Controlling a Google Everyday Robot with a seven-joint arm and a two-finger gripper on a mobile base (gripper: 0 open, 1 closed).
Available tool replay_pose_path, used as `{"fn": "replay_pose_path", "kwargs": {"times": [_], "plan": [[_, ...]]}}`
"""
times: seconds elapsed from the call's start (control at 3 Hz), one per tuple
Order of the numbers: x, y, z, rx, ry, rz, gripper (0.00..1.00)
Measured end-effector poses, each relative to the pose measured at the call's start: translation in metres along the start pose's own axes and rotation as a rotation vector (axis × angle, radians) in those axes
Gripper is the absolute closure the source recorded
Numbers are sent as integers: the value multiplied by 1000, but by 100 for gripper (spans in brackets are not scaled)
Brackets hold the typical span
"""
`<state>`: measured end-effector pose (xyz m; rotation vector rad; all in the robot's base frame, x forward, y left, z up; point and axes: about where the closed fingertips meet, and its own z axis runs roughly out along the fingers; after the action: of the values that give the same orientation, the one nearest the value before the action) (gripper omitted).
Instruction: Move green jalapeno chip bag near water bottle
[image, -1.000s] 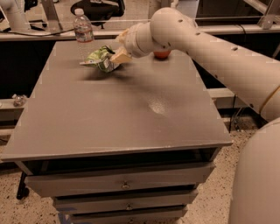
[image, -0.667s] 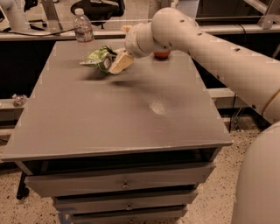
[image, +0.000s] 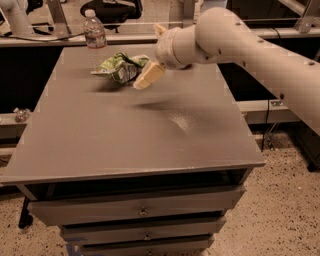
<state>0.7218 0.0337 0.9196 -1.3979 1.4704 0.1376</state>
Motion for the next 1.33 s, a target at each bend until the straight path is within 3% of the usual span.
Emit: {"fn": "replay_pose_path", "kwargs": {"times": [0.67,1.33], "plan": [[31,17,-111,-22,-83,129,0],[88,31,-218,5,-47,240,0]]}}
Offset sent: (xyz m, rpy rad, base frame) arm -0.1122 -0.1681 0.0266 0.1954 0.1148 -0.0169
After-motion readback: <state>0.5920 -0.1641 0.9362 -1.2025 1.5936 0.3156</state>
